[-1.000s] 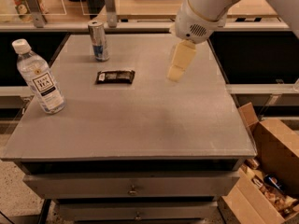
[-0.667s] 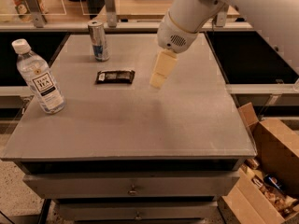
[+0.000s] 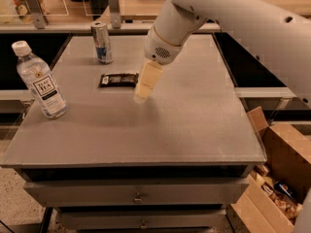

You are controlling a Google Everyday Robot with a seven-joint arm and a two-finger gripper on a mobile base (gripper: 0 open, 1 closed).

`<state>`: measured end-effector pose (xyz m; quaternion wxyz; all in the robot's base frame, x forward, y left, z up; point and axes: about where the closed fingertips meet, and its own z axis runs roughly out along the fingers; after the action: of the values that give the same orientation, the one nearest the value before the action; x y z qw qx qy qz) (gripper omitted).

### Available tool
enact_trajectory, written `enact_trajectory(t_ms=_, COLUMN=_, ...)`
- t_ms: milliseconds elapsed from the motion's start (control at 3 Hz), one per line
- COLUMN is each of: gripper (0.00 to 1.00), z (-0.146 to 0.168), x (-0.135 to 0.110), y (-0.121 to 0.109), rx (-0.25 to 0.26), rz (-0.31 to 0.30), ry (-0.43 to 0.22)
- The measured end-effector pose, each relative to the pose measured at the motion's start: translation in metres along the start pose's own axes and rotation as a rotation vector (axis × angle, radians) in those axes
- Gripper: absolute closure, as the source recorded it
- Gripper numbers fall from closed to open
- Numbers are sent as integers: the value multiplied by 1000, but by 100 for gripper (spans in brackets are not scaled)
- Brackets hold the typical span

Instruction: Pick rxbar chocolate

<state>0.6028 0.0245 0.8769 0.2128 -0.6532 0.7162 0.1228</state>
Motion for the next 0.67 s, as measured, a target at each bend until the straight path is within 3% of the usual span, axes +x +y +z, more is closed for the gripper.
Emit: enact_trajectory(t_ms=667, gripper=0, z=12, x=-9, y=-19, rx=10, rz=0, ry=-56)
